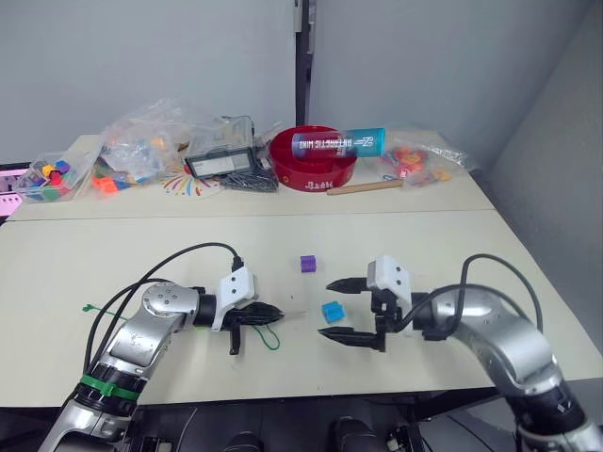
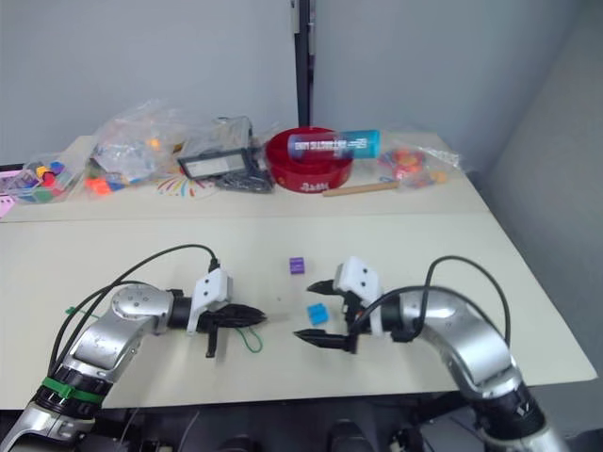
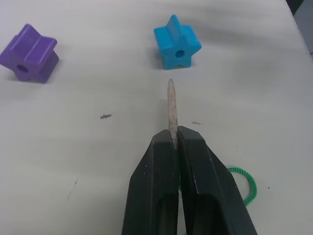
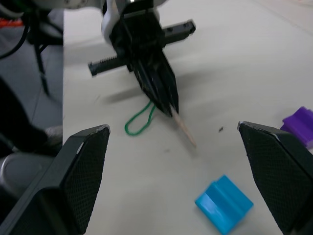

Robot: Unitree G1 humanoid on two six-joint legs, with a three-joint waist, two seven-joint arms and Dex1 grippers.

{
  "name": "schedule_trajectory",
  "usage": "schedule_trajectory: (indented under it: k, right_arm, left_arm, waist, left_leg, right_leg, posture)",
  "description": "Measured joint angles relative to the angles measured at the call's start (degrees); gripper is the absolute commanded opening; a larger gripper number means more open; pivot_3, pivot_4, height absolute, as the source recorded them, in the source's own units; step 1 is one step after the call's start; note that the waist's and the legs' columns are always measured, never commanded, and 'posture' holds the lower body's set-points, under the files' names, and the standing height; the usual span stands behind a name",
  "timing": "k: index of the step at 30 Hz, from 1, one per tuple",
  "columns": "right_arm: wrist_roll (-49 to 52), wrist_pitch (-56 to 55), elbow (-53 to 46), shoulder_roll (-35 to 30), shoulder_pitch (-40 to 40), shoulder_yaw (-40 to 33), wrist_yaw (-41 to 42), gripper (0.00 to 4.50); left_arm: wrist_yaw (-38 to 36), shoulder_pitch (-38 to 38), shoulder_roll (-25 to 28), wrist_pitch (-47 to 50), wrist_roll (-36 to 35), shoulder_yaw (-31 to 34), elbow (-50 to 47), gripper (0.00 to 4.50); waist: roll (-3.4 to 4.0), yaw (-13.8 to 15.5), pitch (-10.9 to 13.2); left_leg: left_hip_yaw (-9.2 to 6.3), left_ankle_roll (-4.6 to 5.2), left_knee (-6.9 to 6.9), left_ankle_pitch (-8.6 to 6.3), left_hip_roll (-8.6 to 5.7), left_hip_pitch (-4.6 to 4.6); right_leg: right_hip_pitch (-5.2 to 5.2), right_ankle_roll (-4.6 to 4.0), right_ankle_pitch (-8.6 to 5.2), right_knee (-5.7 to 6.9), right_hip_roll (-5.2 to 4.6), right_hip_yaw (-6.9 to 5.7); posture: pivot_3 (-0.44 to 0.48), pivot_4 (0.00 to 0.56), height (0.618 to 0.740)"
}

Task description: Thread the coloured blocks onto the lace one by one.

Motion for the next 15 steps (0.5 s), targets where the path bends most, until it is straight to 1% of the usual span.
schedule_trajectory:
  k: [2, 4, 5, 6, 9, 15]
  right_arm:
    - [-3.3, -6.2, 7.0, -1.8, -3.4, 2.8, 6.0, 4.44]
    - [-6.7, -13.1, 14.2, -1.7, -6.5, 5.4, 10.3, 4.44]
    - [-9.3, -18.2, 19.6, -1.0, -8.2, 7.1, 12.6, 4.44]
    - [-10.1, -19.5, 21.0, -0.8, -8.5, 7.5, 13.1, 4.44]
    - [-14.6, -30.0, 32.2, 2.3, -12.0, 10.5, 16.8, 4.44]
    - [-18.0, -38.6, 42.9, 7.8, -16.8, 11.1, 19.1, 4.44]
  left_arm:
    - [0.1, 0.1, 0.1, 1.6, -0.8, 0.0, -2.3, 0.00]
    - [0.4, 0.4, 0.4, 3.2, -1.9, 0.2, -5.0, 0.00]
    - [0.8, 0.9, 0.8, 4.2, -2.2, 0.3, -6.8, 0.00]
    - [0.9, 1.0, 0.9, 4.4, -2.2, 0.3, -7.1, 0.00]
    - [1.7, 3.2, 1.7, 6.3, -2.9, 0.4, -9.7, 0.00]
    - [2.9, 4.5, 3.4, 8.1, -3.4, 0.3, -12.2, 0.00]
  waist:
    - [0.01, 0.0, 0.0]
    - [0.01, 0.0, 0.0]
    - [0.01, -0.1, 0.0]
    - [0.01, 0.0, 0.0]
    - [0.03, -0.2, 0.1]
    - [0.04, -0.1, 0.1]
  left_leg:
    - [0.00, 0.00, 0.00, 0.00, 0.01, -0.01]
    - [0.00, 0.01, 0.00, 0.00, 0.00, -0.03]
    - [0.01, 0.01, 0.00, -0.01, 0.01, -0.02]
    - [0.00, 0.01, 0.00, -0.01, 0.00, -0.03]
    - [0.00, 0.01, 0.00, 0.00, 0.00, -0.02]
    - [0.00, 0.00, 0.00, 0.00, 0.00, 0.01]
  right_leg:
    - [0.00, 0.00, 0.00, -0.02, 0.00, 0.00]
    - [-0.01, 0.00, 0.00, -0.02, 0.00, 0.00]
    - [-0.01, 0.00, 0.00, -0.02, -0.01, 0.01]
    - [-0.01, 0.00, 0.00, -0.02, -0.02, 0.00]
    - [-0.03, -0.01, 0.01, 0.03, -0.03, 0.01]
    - [-0.02, -0.03, 0.02, 0.07, -0.03, 0.01]
  posture:
    - [0.000, 0.150, 0.731]
    - [0.000, 0.150, 0.731]
    - [0.000, 0.150, 0.731]
    - [0.000, 0.150, 0.731]
    - [0.000, 0.150, 0.731]
    - [0.000, 0.150, 0.731]
